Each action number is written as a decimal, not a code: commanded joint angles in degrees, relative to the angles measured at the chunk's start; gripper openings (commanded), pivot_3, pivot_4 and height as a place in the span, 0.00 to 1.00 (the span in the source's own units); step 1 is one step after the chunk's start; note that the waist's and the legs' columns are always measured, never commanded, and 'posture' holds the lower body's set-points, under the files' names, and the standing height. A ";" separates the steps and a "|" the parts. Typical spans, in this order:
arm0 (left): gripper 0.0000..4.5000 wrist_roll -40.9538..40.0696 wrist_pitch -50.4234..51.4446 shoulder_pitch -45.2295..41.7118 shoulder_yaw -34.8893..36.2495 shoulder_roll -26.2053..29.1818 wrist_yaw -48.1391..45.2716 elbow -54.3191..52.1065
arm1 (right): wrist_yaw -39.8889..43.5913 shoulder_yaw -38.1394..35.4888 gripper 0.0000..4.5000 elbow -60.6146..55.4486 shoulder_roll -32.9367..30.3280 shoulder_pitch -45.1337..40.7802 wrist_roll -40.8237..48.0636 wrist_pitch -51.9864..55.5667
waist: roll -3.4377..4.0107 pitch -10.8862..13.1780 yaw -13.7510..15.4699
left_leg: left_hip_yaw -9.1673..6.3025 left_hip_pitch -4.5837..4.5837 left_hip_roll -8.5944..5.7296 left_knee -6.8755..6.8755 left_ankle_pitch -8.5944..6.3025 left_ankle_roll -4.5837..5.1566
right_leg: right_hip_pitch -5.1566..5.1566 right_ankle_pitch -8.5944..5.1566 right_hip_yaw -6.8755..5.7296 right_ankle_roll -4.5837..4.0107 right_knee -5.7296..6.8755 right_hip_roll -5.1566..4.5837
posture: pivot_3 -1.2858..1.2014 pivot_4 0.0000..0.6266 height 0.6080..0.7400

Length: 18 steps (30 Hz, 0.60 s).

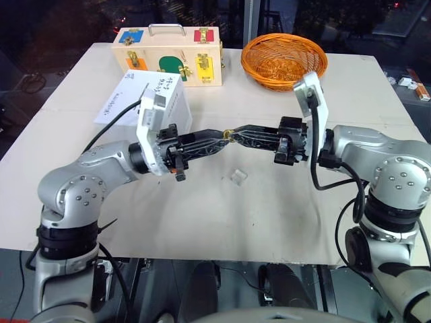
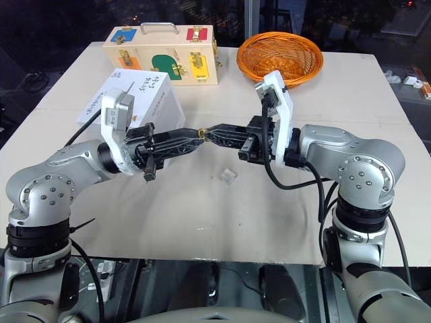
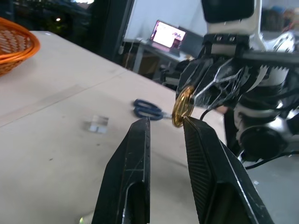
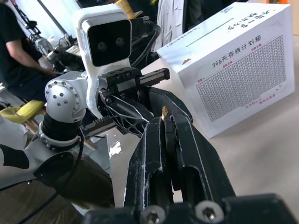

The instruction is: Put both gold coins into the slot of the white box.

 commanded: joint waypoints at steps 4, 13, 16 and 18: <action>0.25 -1.04 -0.13 0.27 1.17 0.93 -2.27 0.45 | -1.24 -0.23 0.00 -2.02 -0.98 0.08 4.13 -1.41 | 0.00 0.00 0.00 | 0.02 0.00 0.00 0.00 0.00 0.00 | 0.00 0.00 0.02 0.00 0.00 -0.01 | 0.52 0.24 0.90; 0.03 0.43 -3.67 5.73 2.62 2.69 -10.03 2.32 | -2.81 0.24 0.00 -1.78 -1.56 0.22 8.85 -1.83 | 0.02 0.01 0.15 | 0.03 0.00 0.00 -0.03 0.00 0.00 | -0.01 -0.01 0.00 -0.01 -0.02 -0.01 | 0.52 0.24 0.90; 0.03 -0.22 -3.00 5.47 2.87 2.49 -9.89 2.03 | -3.49 0.55 0.00 -1.82 -2.09 0.42 10.46 -2.06 | 0.02 0.01 0.14 | 0.05 -0.01 0.00 -0.03 0.00 0.00 | -0.01 -0.01 0.02 -0.01 -0.04 -0.03 | 0.52 0.24 0.90; 0.03 -1.97 -1.60 5.27 3.43 2.62 -9.53 1.69 | -4.01 0.78 0.00 -1.79 -2.52 0.59 11.17 -2.36 | 0.02 0.01 0.09 | 0.03 -0.01 0.00 -0.03 0.00 0.00 | -0.01 -0.01 0.01 -0.01 -0.04 -0.02 | 0.52 0.24 0.90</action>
